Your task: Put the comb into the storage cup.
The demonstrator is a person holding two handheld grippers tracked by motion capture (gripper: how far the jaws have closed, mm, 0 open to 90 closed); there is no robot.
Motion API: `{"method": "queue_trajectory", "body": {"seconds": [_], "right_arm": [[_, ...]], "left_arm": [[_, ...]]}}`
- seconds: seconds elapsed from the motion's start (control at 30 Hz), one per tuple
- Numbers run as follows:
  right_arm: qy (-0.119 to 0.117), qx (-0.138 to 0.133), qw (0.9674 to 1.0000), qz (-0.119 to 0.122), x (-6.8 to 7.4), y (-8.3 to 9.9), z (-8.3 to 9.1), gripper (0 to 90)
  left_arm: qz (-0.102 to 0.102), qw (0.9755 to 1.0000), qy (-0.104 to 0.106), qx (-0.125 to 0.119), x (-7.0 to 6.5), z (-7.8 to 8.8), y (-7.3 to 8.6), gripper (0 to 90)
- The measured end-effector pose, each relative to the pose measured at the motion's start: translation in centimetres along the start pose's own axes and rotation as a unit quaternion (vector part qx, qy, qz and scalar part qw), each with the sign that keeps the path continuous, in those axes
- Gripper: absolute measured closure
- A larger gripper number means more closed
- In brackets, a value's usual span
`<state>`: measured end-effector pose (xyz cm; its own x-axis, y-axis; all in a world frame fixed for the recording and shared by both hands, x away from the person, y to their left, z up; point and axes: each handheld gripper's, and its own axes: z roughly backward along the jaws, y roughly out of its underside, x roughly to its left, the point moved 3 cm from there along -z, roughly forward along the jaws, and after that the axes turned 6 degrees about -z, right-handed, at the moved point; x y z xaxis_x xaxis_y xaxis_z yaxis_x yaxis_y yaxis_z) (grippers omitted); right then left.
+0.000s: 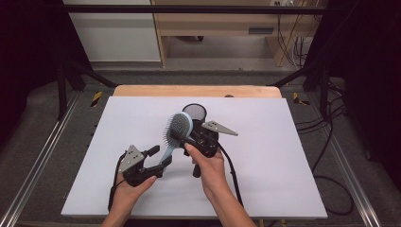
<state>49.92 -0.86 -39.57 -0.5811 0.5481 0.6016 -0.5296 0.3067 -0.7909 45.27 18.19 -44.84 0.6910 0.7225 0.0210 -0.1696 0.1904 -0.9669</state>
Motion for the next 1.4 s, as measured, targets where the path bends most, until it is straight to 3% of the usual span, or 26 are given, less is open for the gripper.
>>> {"method": "queue_trajectory", "body": {"seconds": [0.2, 0.4, 0.83, 1.07, 1.23, 1.4], "right_arm": [[0.01, -0.009, 0.9999, -0.001, -0.5, -0.8, 0.5, 52.7], [0.019, -0.015, 0.9997, -0.002, -1.0, -1.4, 0.9, 52.7], [0.036, -0.028, 0.999, -0.001, -1.6, -2.9, 1.5, 52.5], [0.042, -0.031, 0.9986, 0.004, -1.7, -3.7, 1.5, 52.4], [0.045, -0.031, 0.9985, 0.005, -1.7, -4.2, 1.4, 52.4], [0.046, -0.032, 0.9984, 0.006, -1.7, -4.8, 1.3, 52.4]], "left_arm": [[0.007, 0.9997, 0.005, -0.023, 0.2, 0.3, -0.3, 24.1], [0.015, 0.9994, -0.005, -0.032, 0.5, 0.5, -0.5, 11.3], [0.024, 0.9982, -0.001, -0.054, 1.0, 1.1, -0.6, 4.4], [0.023, 0.9976, -0.026, -0.06, 2.3, 1.7, -0.6, 4.0], [0.028, 0.996, -0.055, -0.064, 3.7, 2.3, -0.4, 4.0], [0.035, 0.9948, -0.07, -0.065, 4.8, 2.7, -0.1, 4.0]]}}
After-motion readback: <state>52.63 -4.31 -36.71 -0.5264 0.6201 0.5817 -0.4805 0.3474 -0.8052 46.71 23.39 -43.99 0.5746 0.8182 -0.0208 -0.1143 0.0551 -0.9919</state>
